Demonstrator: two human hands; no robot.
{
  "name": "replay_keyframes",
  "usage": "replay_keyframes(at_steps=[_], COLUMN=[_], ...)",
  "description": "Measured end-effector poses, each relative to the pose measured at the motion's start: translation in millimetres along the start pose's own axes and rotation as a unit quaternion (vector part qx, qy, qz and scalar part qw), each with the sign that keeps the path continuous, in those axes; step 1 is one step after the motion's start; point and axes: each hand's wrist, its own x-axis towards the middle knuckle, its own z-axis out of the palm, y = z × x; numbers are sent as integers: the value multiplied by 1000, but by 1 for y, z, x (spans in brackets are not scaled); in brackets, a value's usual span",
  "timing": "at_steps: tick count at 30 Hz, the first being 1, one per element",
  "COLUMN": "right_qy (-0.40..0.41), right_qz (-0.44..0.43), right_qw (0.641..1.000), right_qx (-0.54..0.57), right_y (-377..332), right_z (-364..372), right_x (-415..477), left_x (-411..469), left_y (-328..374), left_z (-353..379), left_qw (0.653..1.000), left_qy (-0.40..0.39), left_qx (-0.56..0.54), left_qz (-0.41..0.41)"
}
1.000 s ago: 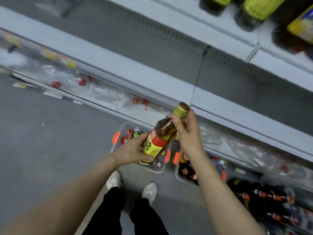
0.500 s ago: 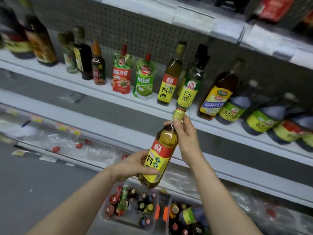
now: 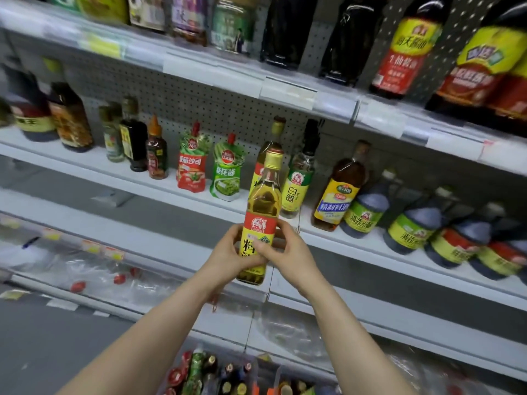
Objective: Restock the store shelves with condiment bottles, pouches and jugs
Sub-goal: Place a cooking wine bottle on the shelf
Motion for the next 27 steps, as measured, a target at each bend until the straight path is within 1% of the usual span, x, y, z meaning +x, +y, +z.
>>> replay_keyframes(at_steps=[3, 6, 9, 11, 13, 17, 22, 27], right_qy=[11, 23, 42, 60, 82, 103, 119, 117], right_qz=[12, 10, 15, 11, 2, -2, -3, 9], right_qw=[1000, 1000, 999, 998, 997, 994, 993, 993], right_qx=[0, 1, 25, 30, 14, -30, -14, -26], right_y=[7, 8, 7, 4, 1, -1, 4, 7], right_z=[2, 4, 9, 10, 10, 12, 14, 16], right_x=[10, 28, 47, 60, 77, 99, 114, 127], left_x=[11, 30, 56, 74, 92, 118, 137, 150], left_y=[1, 5, 14, 20, 22, 16, 7, 7], left_z=[-4, -19, -32, -35, -37, -38, -37, -40], left_qw=[999, 997, 991, 988, 985, 977, 973, 973], left_qy=[-12, -63, -104, -109, -104, -60, -22, -22], left_qx=[39, 46, 79, 102, 120, 176, 201, 204], left_qz=[-4, -3, 12, 33, 66, 107, 115, 110])
